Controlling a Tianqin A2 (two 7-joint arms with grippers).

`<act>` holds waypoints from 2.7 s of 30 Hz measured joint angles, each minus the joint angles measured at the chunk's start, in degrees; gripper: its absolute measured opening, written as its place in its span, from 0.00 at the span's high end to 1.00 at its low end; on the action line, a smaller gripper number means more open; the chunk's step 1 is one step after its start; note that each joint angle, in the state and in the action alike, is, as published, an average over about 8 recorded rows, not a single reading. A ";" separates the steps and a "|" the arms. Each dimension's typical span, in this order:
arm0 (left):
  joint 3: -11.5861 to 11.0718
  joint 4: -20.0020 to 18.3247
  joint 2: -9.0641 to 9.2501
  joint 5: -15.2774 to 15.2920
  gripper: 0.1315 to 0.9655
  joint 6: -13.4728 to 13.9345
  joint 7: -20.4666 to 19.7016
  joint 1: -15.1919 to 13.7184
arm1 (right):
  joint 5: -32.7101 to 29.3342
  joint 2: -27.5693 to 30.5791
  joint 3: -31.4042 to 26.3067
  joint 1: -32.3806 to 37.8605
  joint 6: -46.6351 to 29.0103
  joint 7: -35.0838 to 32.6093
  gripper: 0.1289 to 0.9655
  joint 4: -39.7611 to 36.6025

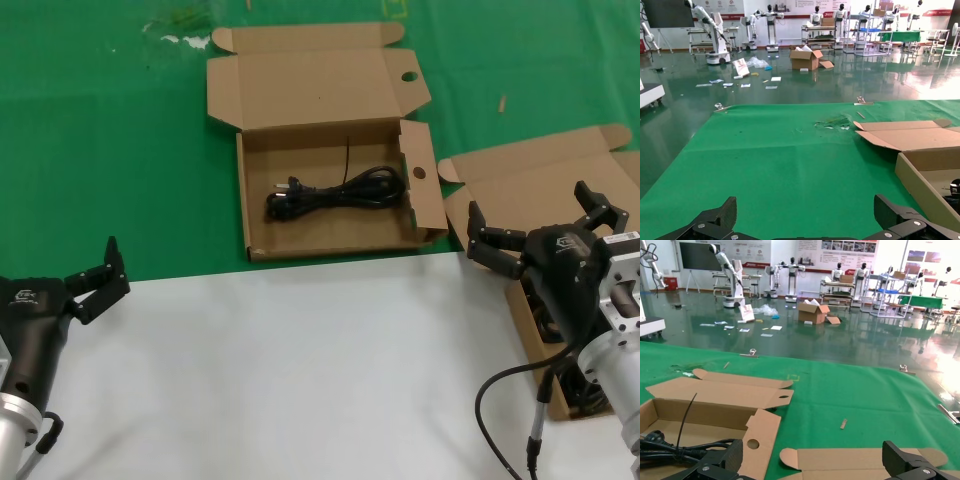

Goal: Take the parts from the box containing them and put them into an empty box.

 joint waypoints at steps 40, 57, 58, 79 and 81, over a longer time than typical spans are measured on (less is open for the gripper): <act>0.00 0.00 0.00 0.00 0.00 0.00 0.00 0.00 | 0.00 0.00 0.00 0.00 0.00 0.00 0.00 0.00; 0.00 0.00 0.00 0.00 0.00 0.00 0.00 0.00 | 0.00 0.00 0.00 0.00 0.00 0.00 0.00 0.00; 0.00 0.00 0.00 0.00 0.00 0.00 0.00 0.00 | 0.00 0.00 0.00 0.00 0.00 0.00 0.00 0.00; 0.00 0.00 0.00 0.00 0.00 0.00 0.00 0.00 | 0.00 0.00 0.00 0.00 0.00 0.00 0.00 0.00; 0.00 0.00 0.00 0.00 0.00 0.00 0.00 0.00 | 0.00 0.00 0.00 0.00 0.00 0.00 0.00 0.00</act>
